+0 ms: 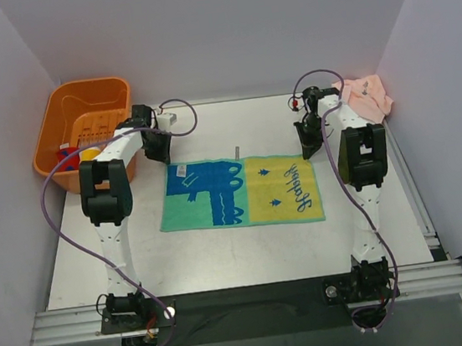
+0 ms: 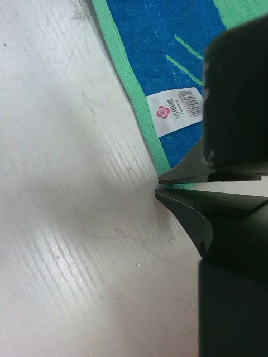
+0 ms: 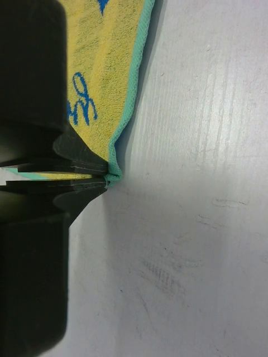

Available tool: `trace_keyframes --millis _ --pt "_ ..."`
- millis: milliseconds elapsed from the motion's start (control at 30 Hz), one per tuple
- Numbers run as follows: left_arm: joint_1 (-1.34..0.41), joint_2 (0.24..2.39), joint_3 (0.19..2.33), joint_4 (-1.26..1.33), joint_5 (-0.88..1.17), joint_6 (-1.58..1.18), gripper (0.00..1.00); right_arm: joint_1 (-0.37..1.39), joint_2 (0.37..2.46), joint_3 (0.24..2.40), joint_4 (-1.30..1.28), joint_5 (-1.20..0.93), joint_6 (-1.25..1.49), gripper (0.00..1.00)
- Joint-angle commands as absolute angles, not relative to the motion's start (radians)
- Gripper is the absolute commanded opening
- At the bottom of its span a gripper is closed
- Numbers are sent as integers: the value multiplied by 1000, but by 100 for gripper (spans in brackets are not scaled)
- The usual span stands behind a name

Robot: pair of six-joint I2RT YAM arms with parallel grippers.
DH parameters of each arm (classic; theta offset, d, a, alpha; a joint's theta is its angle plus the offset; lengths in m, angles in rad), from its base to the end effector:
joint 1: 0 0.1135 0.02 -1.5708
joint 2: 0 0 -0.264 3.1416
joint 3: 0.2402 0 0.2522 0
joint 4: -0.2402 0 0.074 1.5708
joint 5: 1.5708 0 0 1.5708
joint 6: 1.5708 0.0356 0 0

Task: Roll the towels
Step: Flatten the towel

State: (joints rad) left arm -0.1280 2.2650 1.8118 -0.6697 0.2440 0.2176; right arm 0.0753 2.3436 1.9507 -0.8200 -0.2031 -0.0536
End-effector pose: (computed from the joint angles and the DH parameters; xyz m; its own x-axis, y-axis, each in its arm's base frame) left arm 0.4774 -0.0701 0.1652 -0.8238 0.3172 -0.4699 0.4153 0.9019 -0.1191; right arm 0.4898 0.0441 0.1622 -0.9249 -0.1224 -0.3599 -0.1940 0.9662 0.1699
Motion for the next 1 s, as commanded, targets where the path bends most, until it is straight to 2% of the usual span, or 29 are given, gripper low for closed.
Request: trace_keyframes --millis 0,100,133,167,200,233,300,333,767,967 --pt "-123 2264 1819 -663 279 218 17 67 2356 1971 -850 -218 -61 0" --pt "-123 2246 1796 -663 276 227 8 66 2355 1967 -851 -221 -61 0" --pt "-121 2241 1795 -661 273 229 8 66 2353 1967 -851 -222 -61 0" --pt "-120 2241 1798 -663 268 229 12 66 2352 1965 -850 -222 -61 0" --pt "-120 2240 1802 -667 253 222 32 66 2352 1965 -850 -224 -61 0" --pt "-118 2238 1805 -669 247 219 40 66 2349 1965 -850 -225 -61 0" --pt "-117 2227 1810 -678 245 215 51 66 2349 1962 -851 -227 -60 0" --pt "-118 2224 1813 -684 248 215 51 66 2345 1962 -851 -229 -60 0" --pt "-130 2187 1704 -716 206 212 41 64 2339 1947 -848 -230 -60 0" --pt "-132 2235 1762 -709 209 190 31 64 2344 1941 -848 -230 -72 0"
